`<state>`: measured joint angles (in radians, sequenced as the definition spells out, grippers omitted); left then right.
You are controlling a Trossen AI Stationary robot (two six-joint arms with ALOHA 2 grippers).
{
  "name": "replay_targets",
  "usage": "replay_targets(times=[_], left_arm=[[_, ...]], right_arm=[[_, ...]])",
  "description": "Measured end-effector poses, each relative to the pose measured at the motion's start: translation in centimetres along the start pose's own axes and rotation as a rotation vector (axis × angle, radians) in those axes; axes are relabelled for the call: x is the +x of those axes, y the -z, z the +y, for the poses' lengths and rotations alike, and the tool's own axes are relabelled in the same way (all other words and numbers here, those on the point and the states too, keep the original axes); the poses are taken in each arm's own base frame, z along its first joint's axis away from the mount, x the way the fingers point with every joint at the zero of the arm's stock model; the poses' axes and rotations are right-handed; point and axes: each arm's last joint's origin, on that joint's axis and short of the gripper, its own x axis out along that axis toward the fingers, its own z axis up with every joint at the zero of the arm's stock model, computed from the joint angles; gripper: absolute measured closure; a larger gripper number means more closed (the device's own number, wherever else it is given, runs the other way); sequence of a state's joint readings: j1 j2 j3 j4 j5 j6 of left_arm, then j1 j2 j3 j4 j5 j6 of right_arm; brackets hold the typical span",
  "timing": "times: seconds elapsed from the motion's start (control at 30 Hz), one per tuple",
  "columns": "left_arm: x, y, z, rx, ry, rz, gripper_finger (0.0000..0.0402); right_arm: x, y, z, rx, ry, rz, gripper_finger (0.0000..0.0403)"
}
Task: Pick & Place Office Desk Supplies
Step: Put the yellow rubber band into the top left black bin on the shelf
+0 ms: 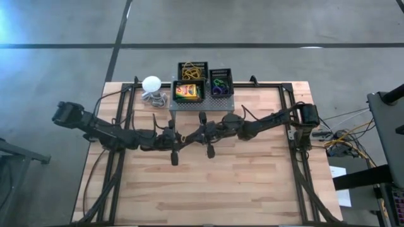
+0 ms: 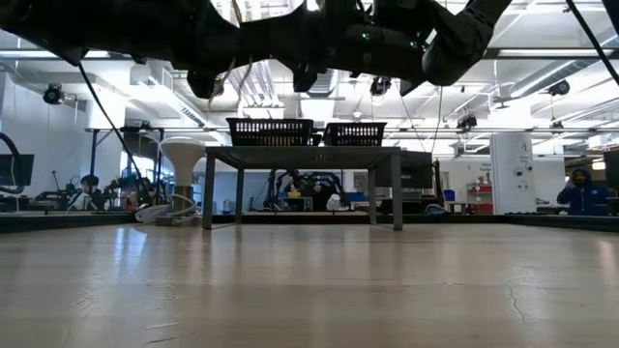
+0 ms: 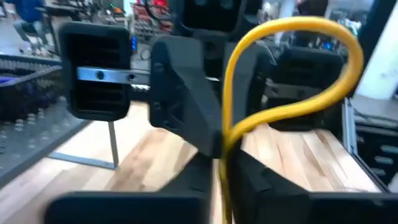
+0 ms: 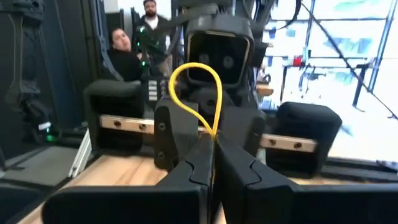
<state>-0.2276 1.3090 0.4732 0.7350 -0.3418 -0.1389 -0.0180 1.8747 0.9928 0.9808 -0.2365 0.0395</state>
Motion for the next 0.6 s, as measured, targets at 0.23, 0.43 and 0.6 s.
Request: replay_targets(times=[0.23,0.43,0.6], left_arm=[[0.5,0.2,-0.2,-0.028,-0.026,0.216,0.0398],[0.8,-1.4,0.4,0.025,-0.109,0.660,0.0399],[1.9,-3.7,2.5,-0.008,-0.037,0.891,0.0400]], right_arm=[[-1.3,-1.1,-0.3,0.047,0.022,0.201,0.0352],[-4.9,-3.0,-0.2,0.003,0.085,0.521,0.0313],[-7.4,-2.4,0.5,0.012,0.147,0.627,0.0314]])
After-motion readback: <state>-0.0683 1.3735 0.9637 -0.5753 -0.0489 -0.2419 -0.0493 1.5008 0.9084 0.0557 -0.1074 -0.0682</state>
